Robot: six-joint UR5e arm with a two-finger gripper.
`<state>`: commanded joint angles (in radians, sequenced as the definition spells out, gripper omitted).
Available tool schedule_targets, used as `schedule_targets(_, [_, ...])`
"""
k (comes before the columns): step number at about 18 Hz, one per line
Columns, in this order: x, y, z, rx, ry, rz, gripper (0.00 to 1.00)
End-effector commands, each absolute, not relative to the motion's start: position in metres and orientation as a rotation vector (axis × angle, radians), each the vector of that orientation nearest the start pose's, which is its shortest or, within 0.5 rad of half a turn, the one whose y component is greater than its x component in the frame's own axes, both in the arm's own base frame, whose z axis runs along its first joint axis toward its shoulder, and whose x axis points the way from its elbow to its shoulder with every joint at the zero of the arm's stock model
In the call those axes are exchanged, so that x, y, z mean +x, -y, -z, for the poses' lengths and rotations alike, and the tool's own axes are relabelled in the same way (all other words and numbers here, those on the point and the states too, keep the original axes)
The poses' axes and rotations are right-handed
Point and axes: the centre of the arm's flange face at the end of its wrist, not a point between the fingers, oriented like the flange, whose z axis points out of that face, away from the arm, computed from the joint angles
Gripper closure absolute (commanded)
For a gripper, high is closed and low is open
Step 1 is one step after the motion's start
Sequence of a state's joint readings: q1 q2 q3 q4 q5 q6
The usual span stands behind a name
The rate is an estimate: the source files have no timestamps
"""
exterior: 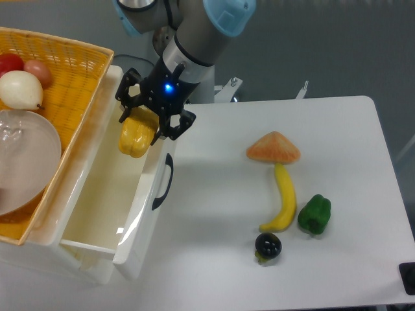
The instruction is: Place the yellow pepper in the upper white drawer
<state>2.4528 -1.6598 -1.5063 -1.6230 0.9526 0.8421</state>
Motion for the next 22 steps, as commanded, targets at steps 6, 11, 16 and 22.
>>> schedule_targets(6, [-0.282,-0.479,-0.488,-2.648,0.081,0.623,0.62])
schedule_targets(11, [-0.283,-0.481,-0.487,-2.643,0.083,0.613,0.11])
schedule_targets(16, [-0.282,-0.481,-0.49,-2.641,0.077,0.608,0.01])
schedule_targets(22, [-0.292,-0.486,-0.494,-2.604,0.031,0.506,0.0])
